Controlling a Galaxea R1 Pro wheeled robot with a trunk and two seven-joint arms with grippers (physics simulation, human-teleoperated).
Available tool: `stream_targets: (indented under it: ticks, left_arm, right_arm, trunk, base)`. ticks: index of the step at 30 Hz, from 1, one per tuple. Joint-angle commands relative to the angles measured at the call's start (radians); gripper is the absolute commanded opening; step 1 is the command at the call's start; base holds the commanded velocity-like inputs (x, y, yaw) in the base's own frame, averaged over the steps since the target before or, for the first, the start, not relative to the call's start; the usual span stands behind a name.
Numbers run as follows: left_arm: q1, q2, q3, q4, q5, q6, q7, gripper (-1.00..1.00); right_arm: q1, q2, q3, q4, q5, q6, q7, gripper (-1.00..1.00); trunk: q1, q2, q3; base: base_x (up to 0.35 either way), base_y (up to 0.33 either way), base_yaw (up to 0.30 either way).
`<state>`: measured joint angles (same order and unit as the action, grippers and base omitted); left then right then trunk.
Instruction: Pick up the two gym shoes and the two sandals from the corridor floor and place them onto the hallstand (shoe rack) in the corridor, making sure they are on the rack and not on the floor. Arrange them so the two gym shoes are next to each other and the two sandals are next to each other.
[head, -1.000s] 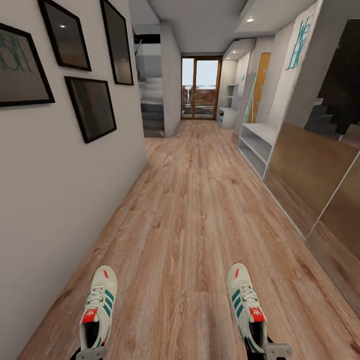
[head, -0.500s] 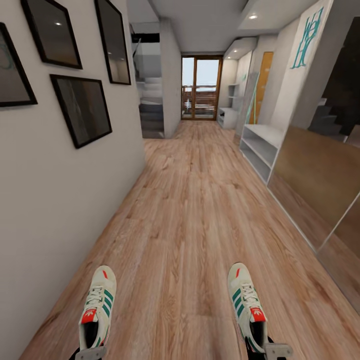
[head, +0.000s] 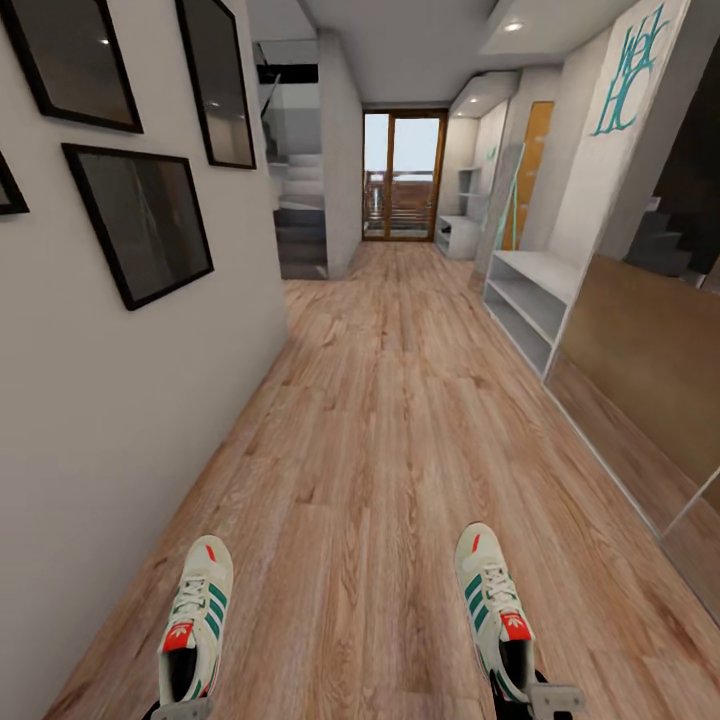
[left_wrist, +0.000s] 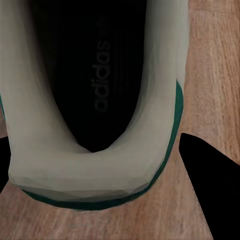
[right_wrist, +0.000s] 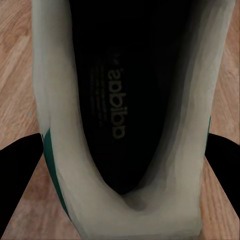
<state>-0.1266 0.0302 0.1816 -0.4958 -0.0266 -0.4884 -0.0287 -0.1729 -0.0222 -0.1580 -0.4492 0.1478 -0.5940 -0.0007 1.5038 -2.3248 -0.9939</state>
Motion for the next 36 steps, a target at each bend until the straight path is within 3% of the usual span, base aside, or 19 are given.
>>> stream_targets:
  ticks: [1,21,36]
  left_arm:
    - [-0.001,0.000,0.004,0.004,-0.004,-0.003,-0.002,-1.00]
    - [-0.001,0.000,0.004,0.010,-0.004,-0.004,-0.002,-1.00]
    - [-0.001,-0.002,0.004,0.010,-0.004,-0.004,-0.002,-1.00]
  right_arm:
    - [-0.001,0.001,-0.006,0.000,0.010,-0.004,-0.001,-1.00]
    - [-0.001,0.001,-0.009,0.003,0.011,-0.003,-0.001,-1.00]
    - [-0.001,0.001,-0.005,0.010,0.013,-0.003,0.003,-1.00]
  trunk:
    - [0.000,0.000,-0.001]
    - [0.000,0.000,-0.001]
    - [0.000,0.000,0.005]
  base:
    - [0.338,0.000,0.000]
    - [0.338,0.000,0.000]
    - [0.338,0.000,-0.204]
